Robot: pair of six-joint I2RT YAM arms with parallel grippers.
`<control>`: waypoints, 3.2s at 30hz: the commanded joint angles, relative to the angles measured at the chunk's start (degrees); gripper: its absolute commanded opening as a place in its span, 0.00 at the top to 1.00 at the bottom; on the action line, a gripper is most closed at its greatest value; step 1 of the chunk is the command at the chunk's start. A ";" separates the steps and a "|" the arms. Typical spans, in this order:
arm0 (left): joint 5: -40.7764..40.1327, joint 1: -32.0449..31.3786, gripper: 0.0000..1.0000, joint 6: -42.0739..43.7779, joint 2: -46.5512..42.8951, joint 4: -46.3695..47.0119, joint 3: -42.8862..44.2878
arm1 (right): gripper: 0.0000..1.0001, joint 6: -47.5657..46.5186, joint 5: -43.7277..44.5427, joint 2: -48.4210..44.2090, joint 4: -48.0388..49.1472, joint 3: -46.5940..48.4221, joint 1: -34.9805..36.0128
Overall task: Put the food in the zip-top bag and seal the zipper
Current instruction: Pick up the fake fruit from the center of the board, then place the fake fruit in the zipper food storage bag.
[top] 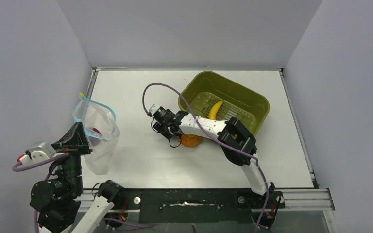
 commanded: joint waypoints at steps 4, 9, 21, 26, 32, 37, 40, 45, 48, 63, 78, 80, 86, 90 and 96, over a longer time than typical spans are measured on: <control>3.02 0.06 1.00 -2.23 -0.36 -0.48 1.70 | 0.59 -1.92 -2.79 -3.12 1.52 -0.22 -0.80; 4.90 0.05 1.00 -4.37 -0.39 -1.77 1.69 | 0.71 -1.23 -5.89 -6.79 3.01 -1.88 -0.82; 24.36 0.03 1.00 -8.79 2.23 -2.65 0.00 | 0.88 1.42 -16.06 -24.46 16.23 -15.44 -2.67; 32.44 0.19 1.00 -12.93 5.83 -1.53 -0.71 | 0.89 5.70 -14.70 -34.84 18.82 -21.43 -3.87; 38.27 0.28 1.00 -19.82 7.84 6.50 -6.73 | 0.92 11.53 -3.92 -47.65 17.71 -23.68 -5.12; 43.25 0.30 1.00 -26.32 11.84 18.61 -14.60 | 0.91 13.91 -2.07 -59.41 26.23 -28.41 -5.07; 47.18 0.21 1.00 -30.47 16.12 32.37 -20.40 | 0.89 16.17 -2.33 -65.30 33.29 -31.45 -4.92; 48.52 -0.11 1.00 -38.76 24.85 51.63 -26.09 | 0.89 18.84 -5.52 -69.30 47.36 -35.96 -4.60; 48.01 -0.31 1.00 -40.58 27.60 55.76 -27.51 | 0.89 19.49 -7.14 -67.86 57.22 -38.86 -4.24; 37.74 -0.31 1.00 -32.18 17.49 36.06 -32.21 | 0.86 13.47 -12.72 -50.56 87.38 -42.68 -1.69; 31.67 -0.22 1.00 -31.62 15.21 20.33 -28.20 | 0.82 10.75 -9.07 -39.37 100.08 -42.23 2.93; 30.86 -0.23 1.00 -31.96 14.49 19.33 -27.94 | 0.82 10.17 -7.94 -37.32 102.31 -41.88 3.66; 30.68 -0.17 1.00 -31.84 12.75 19.30 -27.28 | 0.83 9.45 -1.69 -33.11 106.45 -41.45 6.05; 30.84 -0.23 1.00 -31.93 12.86 19.58 -26.94 | 0.83 8.18 3.72 -30.54 111.75 -41.55 7.59; 31.06 -0.16 1.00 -33.25 12.07 20.63 -28.12 | 0.81 1.24 10.99 -26.99 120.01 -40.81 10.68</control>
